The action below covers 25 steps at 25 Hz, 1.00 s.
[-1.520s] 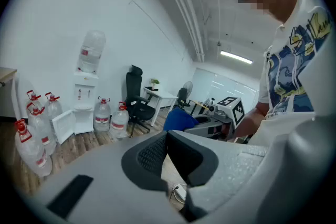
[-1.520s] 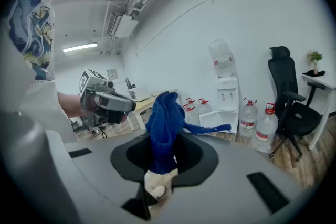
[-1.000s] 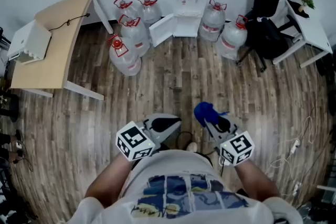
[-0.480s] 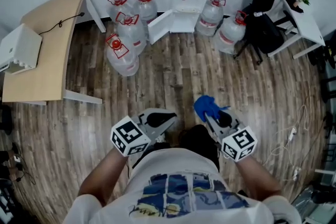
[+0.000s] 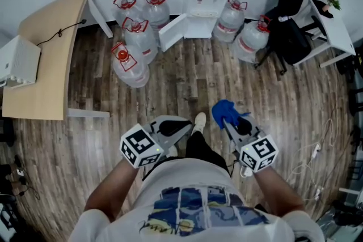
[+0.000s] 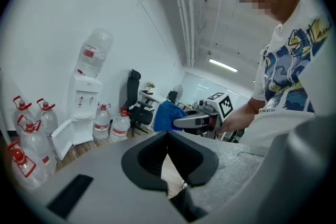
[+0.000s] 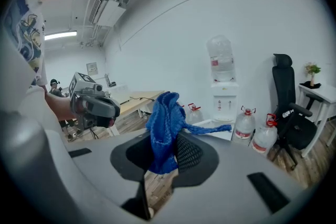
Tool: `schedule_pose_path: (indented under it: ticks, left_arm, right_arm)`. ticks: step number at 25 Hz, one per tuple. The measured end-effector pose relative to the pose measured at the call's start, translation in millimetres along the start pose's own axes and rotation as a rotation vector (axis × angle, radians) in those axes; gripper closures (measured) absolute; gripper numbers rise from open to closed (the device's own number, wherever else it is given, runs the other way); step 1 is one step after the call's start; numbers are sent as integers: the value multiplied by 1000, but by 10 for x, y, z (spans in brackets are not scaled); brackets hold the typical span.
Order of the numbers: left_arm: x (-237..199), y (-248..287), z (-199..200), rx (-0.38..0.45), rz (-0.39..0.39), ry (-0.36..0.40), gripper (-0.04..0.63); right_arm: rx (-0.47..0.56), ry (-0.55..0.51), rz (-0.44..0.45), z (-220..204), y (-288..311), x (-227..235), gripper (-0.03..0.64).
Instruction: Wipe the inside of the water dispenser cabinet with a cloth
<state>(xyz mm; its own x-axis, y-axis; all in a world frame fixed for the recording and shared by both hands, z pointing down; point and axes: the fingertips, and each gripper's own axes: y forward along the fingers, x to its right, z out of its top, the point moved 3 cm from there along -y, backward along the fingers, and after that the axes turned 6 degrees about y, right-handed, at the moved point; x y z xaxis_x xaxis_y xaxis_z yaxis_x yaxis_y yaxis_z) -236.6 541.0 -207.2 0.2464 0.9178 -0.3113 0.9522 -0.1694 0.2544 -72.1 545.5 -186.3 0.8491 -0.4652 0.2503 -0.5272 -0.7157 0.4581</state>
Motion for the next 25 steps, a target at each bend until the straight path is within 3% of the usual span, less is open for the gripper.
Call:
schedule_pose_path:
  ticks: [12,25]
  left_arm:
    - [-995,1327,792,-36,42,-2,592]
    - [-1684,2334,1069,-40,-30,-34,592]
  right_arm:
    - [5,-9,90,686,711,1546,538]
    - [-5,16,69,951,1343,2723,538]
